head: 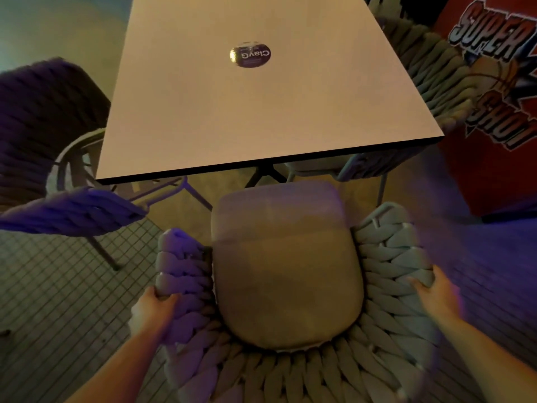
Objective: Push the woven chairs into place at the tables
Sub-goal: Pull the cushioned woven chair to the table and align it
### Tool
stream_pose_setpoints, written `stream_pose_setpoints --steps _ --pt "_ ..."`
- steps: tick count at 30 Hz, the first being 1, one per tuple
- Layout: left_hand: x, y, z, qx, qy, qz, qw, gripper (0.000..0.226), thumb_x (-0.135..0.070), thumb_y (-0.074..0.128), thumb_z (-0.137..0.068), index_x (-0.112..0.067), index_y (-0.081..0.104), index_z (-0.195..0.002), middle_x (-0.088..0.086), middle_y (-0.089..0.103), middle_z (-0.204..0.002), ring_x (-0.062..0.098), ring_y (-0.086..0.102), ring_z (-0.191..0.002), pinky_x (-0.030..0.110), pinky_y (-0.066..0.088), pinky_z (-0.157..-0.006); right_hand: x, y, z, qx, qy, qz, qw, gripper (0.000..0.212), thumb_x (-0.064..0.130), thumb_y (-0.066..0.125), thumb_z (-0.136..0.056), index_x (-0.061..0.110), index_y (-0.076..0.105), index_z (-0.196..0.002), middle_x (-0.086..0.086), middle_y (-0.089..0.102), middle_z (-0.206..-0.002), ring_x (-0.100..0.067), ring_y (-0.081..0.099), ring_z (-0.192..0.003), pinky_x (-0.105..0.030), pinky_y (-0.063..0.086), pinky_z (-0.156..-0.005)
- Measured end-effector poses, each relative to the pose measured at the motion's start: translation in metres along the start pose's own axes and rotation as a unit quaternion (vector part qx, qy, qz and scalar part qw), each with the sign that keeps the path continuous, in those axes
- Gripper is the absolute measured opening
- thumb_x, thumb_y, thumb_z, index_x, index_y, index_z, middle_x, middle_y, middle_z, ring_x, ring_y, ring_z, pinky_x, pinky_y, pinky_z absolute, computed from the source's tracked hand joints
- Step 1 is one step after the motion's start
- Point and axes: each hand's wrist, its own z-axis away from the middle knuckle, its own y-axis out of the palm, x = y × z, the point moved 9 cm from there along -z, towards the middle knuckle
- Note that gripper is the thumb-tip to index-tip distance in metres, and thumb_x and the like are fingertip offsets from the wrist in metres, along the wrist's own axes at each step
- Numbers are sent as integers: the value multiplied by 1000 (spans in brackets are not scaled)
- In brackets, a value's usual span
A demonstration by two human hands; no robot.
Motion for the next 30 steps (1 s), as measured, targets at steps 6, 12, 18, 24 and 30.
stream_pose_setpoints --steps 6,12,18,24,30 --pt "-2 3 -6 -8 -8 8 1000 31 -41 67 -74 -16 58 -91 16 67 -94 39 63 -86 43 52 -78 7 -1 -12 -10 2 31 999 45 13 70 -82 -7 51 -118 -31 61 -114 -44 58 -104 -40 43 -80" --pt "-7 6 -6 -19 -6 -6 1000 31 -42 67 -75 -17 58 -92 17 68 -96 40 63 -91 42 50 -76 10 -2 -21 -4 -6 9 1000 37 11 69 -83 -6 52 -110 -29 61 -112 -43 57 -102 -41 42 -79" --pt "-8 6 -6 -23 -1 2 1000 30 -42 67 -74 -17 58 -89 15 68 -93 39 62 -88 40 49 -73 7 -1 -24 9 -7 10 1000 39 13 69 -83 -5 51 -112 -29 61 -112 -42 57 -103 -42 43 -80" --pt "-8 6 -8 -19 4 -3 1000 30 -41 67 -75 -17 56 -88 12 64 -88 36 59 -82 39 46 -70 9 0 -20 5 -9 10 1000 38 10 68 -83 -5 52 -114 -28 60 -115 -43 57 -104 -47 44 -86" --pt "-8 7 -9 -16 14 2 1000 28 -46 66 -73 -24 56 -89 5 61 -82 31 57 -76 35 42 -64 5 0 -23 -1 -3 31 1000 47 15 69 -83 -5 49 -121 -29 59 -119 -44 56 -107 -43 43 -82"
